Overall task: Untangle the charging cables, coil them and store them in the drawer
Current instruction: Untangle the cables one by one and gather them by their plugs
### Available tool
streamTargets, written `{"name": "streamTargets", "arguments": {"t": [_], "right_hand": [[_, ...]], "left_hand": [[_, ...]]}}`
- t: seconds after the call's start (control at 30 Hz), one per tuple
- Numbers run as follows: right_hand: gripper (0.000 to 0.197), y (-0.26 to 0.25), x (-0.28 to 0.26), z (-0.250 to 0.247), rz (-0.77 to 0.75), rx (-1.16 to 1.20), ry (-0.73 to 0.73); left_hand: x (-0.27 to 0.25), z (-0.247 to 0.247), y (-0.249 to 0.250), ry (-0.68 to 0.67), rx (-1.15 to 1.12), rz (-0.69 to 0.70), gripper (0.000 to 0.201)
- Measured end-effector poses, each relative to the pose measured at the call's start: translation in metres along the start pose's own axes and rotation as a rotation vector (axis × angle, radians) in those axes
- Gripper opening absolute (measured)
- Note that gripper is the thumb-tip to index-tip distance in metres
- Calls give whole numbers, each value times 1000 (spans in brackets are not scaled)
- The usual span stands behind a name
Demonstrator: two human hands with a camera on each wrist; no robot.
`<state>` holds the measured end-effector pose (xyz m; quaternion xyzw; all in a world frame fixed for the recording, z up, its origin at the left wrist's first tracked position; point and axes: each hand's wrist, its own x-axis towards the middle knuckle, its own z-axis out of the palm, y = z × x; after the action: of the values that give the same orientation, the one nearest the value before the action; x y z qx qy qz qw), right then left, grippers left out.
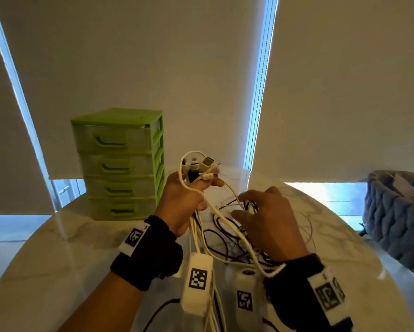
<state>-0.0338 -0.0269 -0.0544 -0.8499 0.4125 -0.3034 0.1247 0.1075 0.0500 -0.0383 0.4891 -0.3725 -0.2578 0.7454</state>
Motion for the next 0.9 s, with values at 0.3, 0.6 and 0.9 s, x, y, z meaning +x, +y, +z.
{"name": "streamTargets", "arguments": {"t": [0.3, 0.6, 0.9], "right_hand": [[13, 2, 0, -17, -87, 623, 127], [18, 4, -6, -26, 2, 846, 60], [11, 1, -8, -21, -58, 711, 24]], "left_hand": [[-14, 12, -23, -333, 404, 60, 15], [-18, 26, -33, -210, 293, 116, 10], [-13, 26, -38, -72, 361, 173, 16]]}}
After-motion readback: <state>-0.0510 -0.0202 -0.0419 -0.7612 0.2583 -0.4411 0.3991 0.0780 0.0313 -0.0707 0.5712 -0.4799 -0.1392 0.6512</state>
